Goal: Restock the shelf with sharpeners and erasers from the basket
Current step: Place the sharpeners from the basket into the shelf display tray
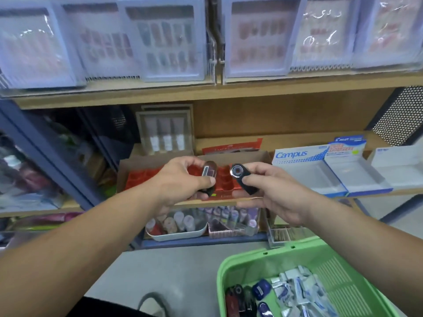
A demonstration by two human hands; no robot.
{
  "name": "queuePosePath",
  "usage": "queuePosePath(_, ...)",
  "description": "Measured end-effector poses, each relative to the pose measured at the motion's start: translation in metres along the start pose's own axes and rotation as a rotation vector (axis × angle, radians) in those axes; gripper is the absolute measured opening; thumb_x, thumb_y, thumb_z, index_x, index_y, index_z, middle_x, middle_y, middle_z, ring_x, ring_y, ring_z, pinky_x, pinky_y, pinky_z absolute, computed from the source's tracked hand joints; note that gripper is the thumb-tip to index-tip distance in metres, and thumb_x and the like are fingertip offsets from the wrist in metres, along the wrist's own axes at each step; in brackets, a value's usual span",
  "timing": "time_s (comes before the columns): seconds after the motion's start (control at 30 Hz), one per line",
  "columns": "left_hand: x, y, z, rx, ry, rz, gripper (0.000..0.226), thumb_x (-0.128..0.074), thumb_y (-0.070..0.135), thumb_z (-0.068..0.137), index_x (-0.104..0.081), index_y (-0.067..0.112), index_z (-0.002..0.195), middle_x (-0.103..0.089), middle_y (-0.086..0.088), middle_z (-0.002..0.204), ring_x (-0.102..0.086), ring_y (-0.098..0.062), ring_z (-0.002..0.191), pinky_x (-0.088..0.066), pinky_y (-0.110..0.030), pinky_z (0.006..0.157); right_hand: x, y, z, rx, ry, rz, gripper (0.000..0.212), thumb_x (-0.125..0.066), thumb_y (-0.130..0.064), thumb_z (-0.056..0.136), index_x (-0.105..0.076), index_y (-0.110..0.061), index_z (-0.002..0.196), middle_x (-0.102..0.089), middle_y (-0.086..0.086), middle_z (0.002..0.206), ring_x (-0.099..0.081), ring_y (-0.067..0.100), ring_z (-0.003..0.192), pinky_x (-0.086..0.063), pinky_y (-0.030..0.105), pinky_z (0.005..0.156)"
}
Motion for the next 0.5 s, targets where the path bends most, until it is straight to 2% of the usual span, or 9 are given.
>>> queuePosePath(0.1, 0.023, -0.007, 0.014, -0.026, 0.048, 0.091, 0.029, -0.083, 0.015, 0.086, -0.066, 0.026, 0.107, -0.08, -0.004, 0.091, -0.079, -0.023, 0.08, -0.064, -0.039, 0.081, -0.011, -0.011, 0.022, 0.023, 0.001, -0.181, 0.023, -0.066, -0.006, 0.097, -0.065, -0.01, 0.119, -0.074, 0.017, 0.103, -0.076, 0.029, 0.085, -0.064, 0.042, 0.079)
queuePosePath(0.17, 0.034, -0.013, 0.021, -0.019, 0.074, 0.155, 0.03, -0.085, 0.02, 0.083, -0.061, 0.031, 0.097, -0.08, -0.003, 0.086, -0.078, -0.019, 0.076, -0.064, -0.039, 0.083, -0.014, -0.016, 0.042, 0.054, 0.107, -0.341, 0.029, -0.077, -0.013, 0.09, -0.066, -0.008, 0.117, -0.077, 0.014, 0.09, -0.076, 0.024, 0.075, -0.063, 0.041, 0.081)
queuePosePath(0.23, 0.039, -0.018, 0.027, -0.024, 0.094, 0.219, 0.028, -0.086, 0.025, 0.083, -0.061, 0.032, 0.094, -0.079, -0.002, 0.087, -0.078, -0.015, 0.075, -0.064, -0.039, 0.084, -0.015, -0.016, 0.057, 0.109, 0.198, -0.452, 0.024, -0.081, -0.022, 0.086, -0.071, -0.014, 0.107, -0.078, 0.009, 0.09, -0.075, 0.021, 0.078, -0.062, 0.041, 0.085)
queuePosePath(0.3, 0.035, -0.023, 0.033, -0.034, 0.092, 0.305, 0.028, -0.082, 0.032, 0.085, -0.06, 0.033, 0.101, -0.079, -0.001, 0.086, -0.077, -0.014, 0.078, -0.062, -0.037, 0.086, -0.014, -0.006, 0.067, 0.167, 0.224, -0.571, 0.023, -0.076, -0.034, 0.09, -0.07, -0.022, 0.109, -0.077, 0.003, 0.094, -0.074, 0.018, 0.085, -0.06, 0.041, 0.089)
queuePosePath(0.37, 0.031, -0.026, 0.036, -0.035, 0.082, 0.374, 0.027, -0.08, 0.035, 0.087, -0.057, 0.038, 0.102, -0.078, -0.003, 0.086, -0.076, -0.016, 0.083, -0.06, -0.033, 0.086, -0.012, 0.012, 0.069, 0.138, 0.188, -0.649, 0.026, -0.067, -0.041, 0.095, -0.063, -0.025, 0.114, -0.076, -0.001, 0.092, -0.075, 0.013, 0.08, -0.059, 0.042, 0.091)
queuePosePath(0.43, 0.029, -0.027, 0.038, -0.047, 0.074, 0.401, 0.024, -0.079, 0.033, 0.088, -0.056, 0.038, 0.095, -0.077, -0.004, 0.089, -0.076, -0.018, 0.084, -0.059, -0.027, 0.079, -0.008, 0.026, 0.069, 0.122, 0.167, -0.674, 0.024, -0.063, -0.041, 0.097, -0.055, -0.024, 0.112, -0.075, 0.0, 0.092, -0.075, 0.01, 0.076, -0.058, 0.044, 0.09)
queuePosePath(0.5, 0.03, -0.026, 0.041, -0.054, 0.075, 0.399, 0.021, -0.078, 0.03, 0.089, -0.057, 0.035, 0.091, -0.075, -0.002, 0.086, -0.075, -0.015, 0.08, -0.053, -0.015, 0.061, -0.005, 0.031, 0.067, 0.173, 0.172, -0.633, 0.024, -0.061, -0.036, 0.099, -0.05, -0.025, 0.117, -0.073, 0.003, 0.097, -0.076, 0.011, 0.075, -0.06, 0.046, 0.087)
Point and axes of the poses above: each hand's wrist, its own z-axis towards the middle knuckle, its own x-axis out of the back of the hand, y = z × x, the point moved 2 cm from there along z, towards the middle knuckle
